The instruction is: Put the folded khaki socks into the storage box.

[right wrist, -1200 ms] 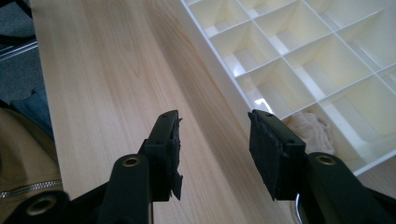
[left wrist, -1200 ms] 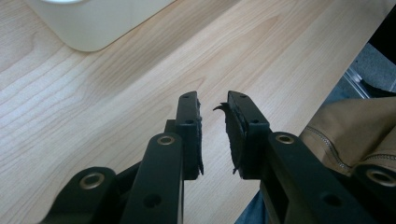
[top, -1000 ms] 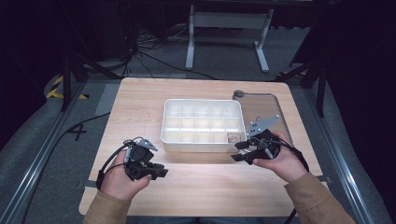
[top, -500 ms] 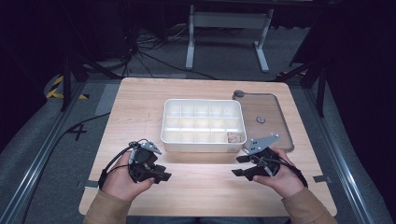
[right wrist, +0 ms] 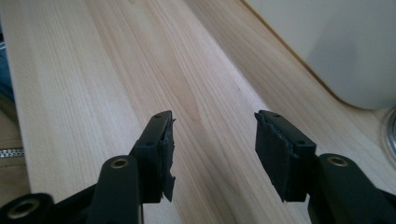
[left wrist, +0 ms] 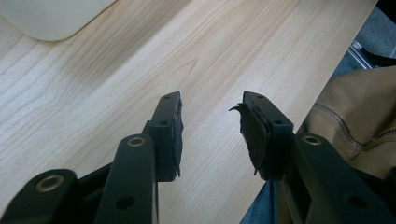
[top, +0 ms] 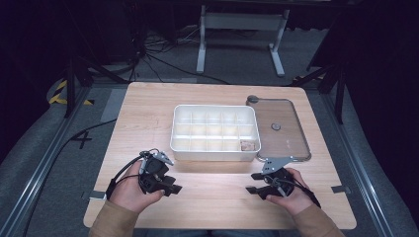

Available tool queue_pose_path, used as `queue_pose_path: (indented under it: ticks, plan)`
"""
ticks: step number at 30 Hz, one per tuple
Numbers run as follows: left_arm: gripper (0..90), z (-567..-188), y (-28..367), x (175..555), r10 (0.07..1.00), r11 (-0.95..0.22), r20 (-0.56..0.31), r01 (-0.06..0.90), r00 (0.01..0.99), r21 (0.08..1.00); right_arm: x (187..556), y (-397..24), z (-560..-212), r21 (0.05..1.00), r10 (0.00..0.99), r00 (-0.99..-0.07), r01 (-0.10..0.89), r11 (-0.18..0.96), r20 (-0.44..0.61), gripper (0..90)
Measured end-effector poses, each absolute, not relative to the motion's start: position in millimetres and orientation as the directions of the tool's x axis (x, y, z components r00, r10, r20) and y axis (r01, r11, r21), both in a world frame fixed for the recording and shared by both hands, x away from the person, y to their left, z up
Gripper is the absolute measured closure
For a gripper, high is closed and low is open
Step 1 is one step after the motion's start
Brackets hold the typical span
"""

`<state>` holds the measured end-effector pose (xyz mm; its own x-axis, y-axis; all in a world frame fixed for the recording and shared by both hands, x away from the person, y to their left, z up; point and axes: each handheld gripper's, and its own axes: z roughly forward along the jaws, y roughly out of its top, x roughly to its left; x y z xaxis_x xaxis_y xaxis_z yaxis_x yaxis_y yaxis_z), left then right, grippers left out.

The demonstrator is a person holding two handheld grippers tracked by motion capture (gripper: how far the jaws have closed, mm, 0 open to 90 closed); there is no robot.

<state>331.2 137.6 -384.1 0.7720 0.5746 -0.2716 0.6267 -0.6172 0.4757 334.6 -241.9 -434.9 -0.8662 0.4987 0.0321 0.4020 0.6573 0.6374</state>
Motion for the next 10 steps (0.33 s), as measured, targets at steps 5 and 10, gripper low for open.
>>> queue_pose_path:
  ticks: [5,10]
  plan:
    - [59.2,-388.9,136.1,334.3,0.574,-0.626,-0.249,0.614,0.78,0.481,331.6,-241.2,-442.0,0.638,0.497,-0.868,0.388,0.666,0.008,47.0]
    - [58.6,-400.3,131.5,337.8,0.571,-0.646,-0.234,0.606,0.787,0.464,329.2,-242.9,-441.7,0.657,0.497,-0.868,0.364,0.66,-0.018,46.0]
